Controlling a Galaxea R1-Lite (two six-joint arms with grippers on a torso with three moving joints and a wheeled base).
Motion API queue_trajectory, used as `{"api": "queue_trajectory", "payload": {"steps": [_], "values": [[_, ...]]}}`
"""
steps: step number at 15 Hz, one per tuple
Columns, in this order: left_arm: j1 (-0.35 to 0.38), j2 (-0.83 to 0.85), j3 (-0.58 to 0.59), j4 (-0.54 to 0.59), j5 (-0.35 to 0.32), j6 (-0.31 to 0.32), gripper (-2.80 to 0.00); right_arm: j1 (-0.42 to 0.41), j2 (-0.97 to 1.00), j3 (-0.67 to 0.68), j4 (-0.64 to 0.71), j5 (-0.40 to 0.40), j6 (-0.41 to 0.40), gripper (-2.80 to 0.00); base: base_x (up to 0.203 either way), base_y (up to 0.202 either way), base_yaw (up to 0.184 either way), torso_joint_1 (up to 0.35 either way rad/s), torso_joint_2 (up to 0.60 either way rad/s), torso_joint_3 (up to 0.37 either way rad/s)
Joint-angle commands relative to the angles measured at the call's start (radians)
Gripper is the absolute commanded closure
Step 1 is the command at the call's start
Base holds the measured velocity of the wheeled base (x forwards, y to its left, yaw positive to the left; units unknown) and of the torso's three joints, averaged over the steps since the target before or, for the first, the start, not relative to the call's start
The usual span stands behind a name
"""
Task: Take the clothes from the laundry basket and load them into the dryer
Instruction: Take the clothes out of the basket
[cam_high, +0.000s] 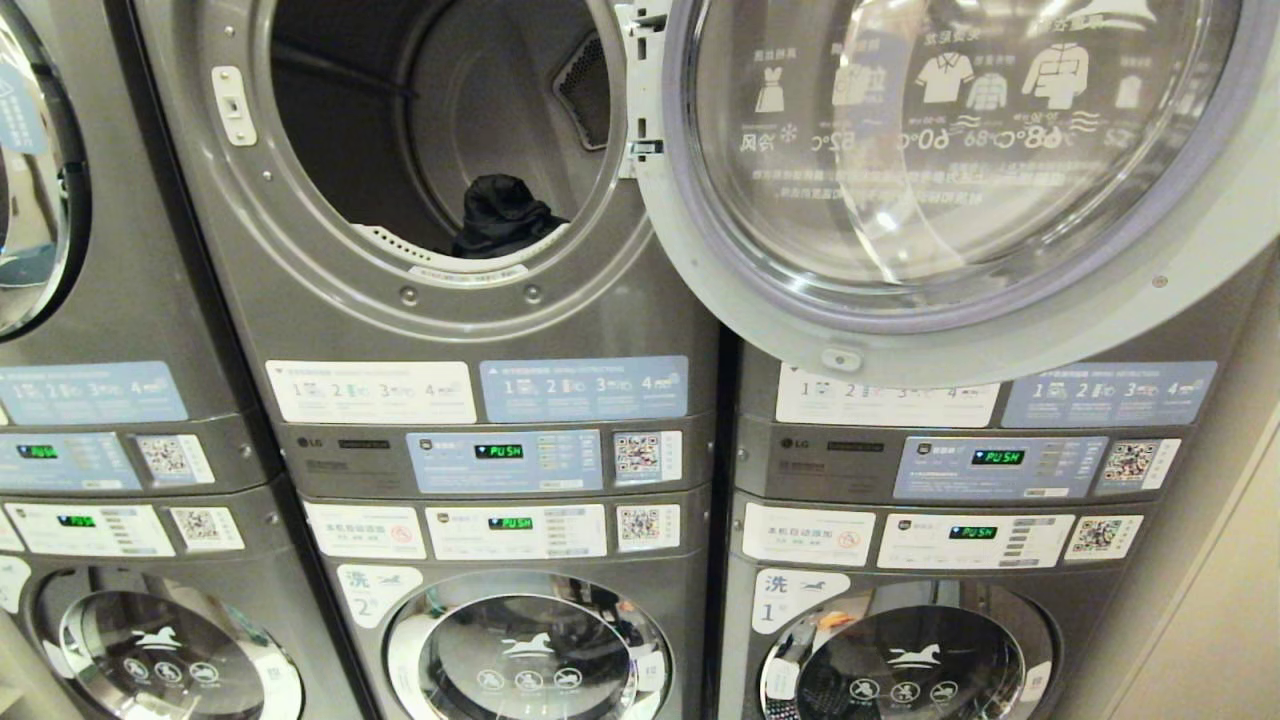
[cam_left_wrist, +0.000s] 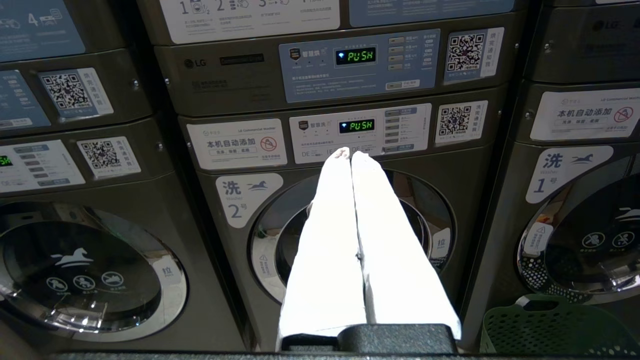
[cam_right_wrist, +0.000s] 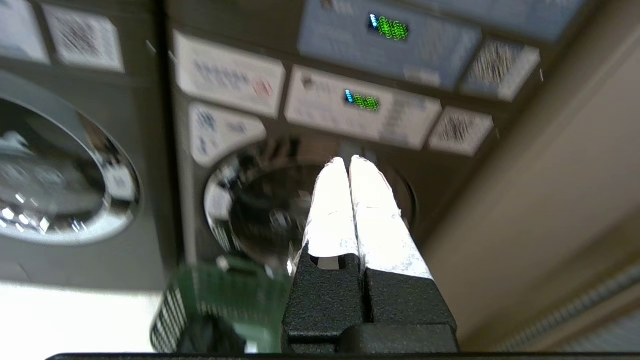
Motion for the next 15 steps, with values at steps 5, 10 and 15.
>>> {"api": "queue_trajectory", "payload": {"steps": [5, 10, 15], "values": [[0.0, -0.002, 0.003, 0.003, 0.003, 0.0, 0.0, 0.009, -0.15, 0.043, -0.045, 0.055, 0.076, 0.0, 0.0, 0.0, 0.0, 0.0, 0.0, 0.0], [0.0, -0.002, 0.003, 0.003, 0.006, -0.008, 0.0, 0.009, -0.15, 0.043, -0.043, 0.054, 0.11, 0.0, 0.0, 0.0, 0.0, 0.0, 0.0, 0.0], [0.0, -0.002, 0.003, 0.003, 0.005, -0.009, 0.0, 0.009, -0.152, 0.043, -0.043, 0.054, 0.104, 0.0, 0.0, 0.0, 0.0, 0.0, 0.0, 0.0]]}}
